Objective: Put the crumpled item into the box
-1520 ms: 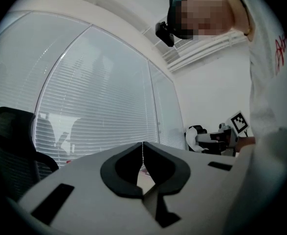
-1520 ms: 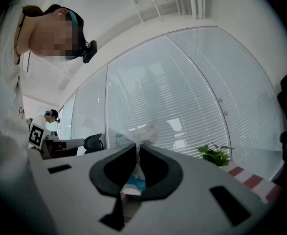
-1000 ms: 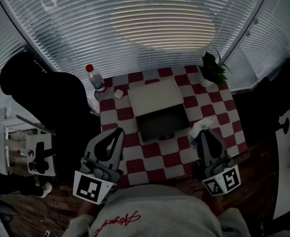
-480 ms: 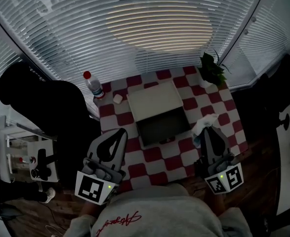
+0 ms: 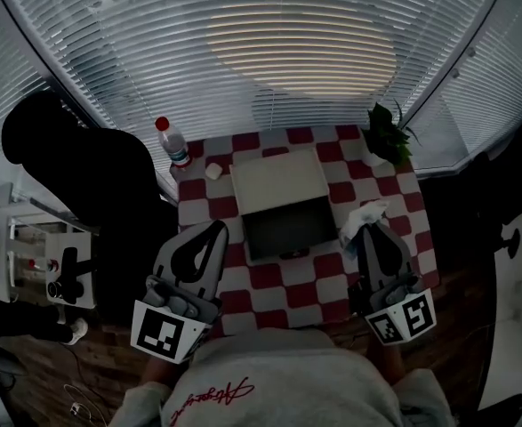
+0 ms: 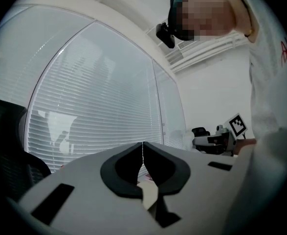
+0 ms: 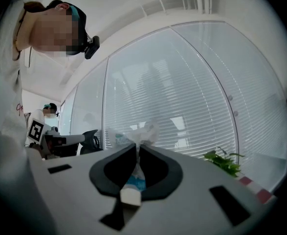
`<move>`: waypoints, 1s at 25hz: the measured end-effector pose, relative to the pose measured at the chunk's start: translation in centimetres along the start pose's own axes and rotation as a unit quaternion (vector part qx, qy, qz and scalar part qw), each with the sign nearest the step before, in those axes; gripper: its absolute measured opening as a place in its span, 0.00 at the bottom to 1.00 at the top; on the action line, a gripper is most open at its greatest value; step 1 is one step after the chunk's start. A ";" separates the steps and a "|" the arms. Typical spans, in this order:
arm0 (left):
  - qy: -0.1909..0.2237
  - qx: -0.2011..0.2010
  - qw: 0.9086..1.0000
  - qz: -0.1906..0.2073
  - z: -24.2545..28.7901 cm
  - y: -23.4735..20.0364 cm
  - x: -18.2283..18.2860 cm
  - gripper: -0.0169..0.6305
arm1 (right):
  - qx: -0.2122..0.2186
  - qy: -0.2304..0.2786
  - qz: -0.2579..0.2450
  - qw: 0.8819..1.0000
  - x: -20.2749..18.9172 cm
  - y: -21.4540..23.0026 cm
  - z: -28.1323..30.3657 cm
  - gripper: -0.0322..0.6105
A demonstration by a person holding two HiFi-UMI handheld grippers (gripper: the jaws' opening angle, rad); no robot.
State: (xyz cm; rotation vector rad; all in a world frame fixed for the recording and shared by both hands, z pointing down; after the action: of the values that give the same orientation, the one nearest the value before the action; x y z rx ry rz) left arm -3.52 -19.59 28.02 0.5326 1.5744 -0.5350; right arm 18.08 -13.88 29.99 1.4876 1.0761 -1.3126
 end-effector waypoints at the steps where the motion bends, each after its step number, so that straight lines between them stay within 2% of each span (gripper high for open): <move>1: 0.001 0.004 1.000 -0.001 -0.1 0.0 0.0 0.05 | 0.003 -0.003 -0.005 1.000 -0.1 0.0 0.2 0.10; 7: 0.003 0.026 1.000 0.000 -1.1 0.4 -0.1 0.05 | 0.029 -0.023 -0.042 0.998 -1.1 -0.6 1.4 0.10; 11: 0.005 0.034 0.999 0.002 -1.4 0.4 0.1 0.05 | 0.041 -0.041 -0.042 0.997 -2.2 -0.6 2.0 0.10; 17: 0.003 0.049 0.999 0.003 -1.9 0.5 0.3 0.05 | 0.058 -0.069 -0.009 0.996 -3.9 -0.4 2.8 0.10; 25: 0.006 0.065 0.998 0.007 -3.0 0.6 0.7 0.05 | 0.083 -0.113 -0.046 0.989 -7.3 -1.1 4.0 0.10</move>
State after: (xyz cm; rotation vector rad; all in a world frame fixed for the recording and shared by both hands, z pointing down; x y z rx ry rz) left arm -5.50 -17.24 27.49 0.6459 1.5538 -0.6270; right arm 15.42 -17.89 36.87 1.3803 0.9157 -1.6277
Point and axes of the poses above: the fingertips, and each gripper's own axes: z forward along the fingers, y to its right, x out of its top, the point moved 1 cm from there along -z, backward along the fingers, and after that the axes turned 3 degrees about -z, right-handed, at the moved point
